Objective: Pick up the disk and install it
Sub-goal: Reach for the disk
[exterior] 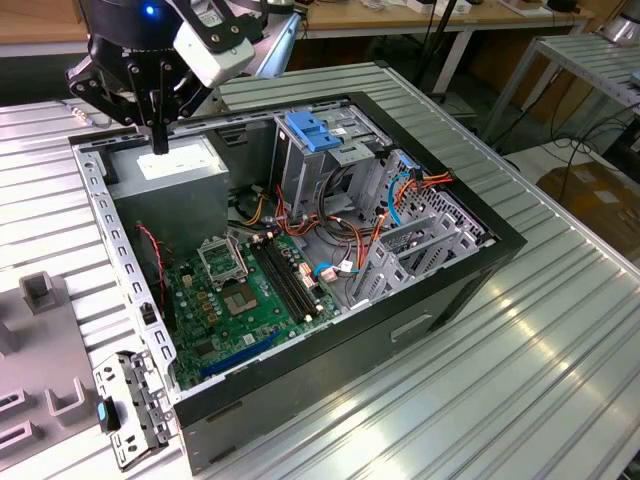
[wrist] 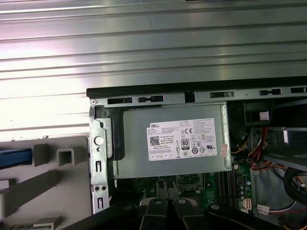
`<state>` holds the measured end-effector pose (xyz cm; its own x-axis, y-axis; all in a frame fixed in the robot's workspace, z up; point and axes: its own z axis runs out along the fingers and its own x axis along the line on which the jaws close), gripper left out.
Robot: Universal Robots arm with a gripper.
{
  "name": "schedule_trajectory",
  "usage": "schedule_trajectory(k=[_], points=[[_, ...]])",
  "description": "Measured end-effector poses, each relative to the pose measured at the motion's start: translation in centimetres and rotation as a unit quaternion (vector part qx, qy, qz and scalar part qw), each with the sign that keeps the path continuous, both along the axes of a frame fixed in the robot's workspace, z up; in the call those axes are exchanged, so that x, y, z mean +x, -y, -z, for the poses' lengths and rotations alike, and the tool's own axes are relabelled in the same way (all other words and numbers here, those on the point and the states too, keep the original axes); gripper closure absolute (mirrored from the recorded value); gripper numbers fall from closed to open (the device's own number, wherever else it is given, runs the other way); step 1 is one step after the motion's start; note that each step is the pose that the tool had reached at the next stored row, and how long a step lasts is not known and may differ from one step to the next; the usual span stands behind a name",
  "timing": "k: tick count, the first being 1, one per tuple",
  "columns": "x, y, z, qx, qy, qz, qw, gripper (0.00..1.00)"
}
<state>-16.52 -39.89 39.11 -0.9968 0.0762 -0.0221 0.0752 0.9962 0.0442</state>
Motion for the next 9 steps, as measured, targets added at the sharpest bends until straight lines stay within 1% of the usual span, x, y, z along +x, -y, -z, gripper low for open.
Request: schedule_trajectory(k=[9], points=[[-0.63, 0.00, 0.03, 0.0000, -0.0002, 0.000, 1.00000, 0.89]])
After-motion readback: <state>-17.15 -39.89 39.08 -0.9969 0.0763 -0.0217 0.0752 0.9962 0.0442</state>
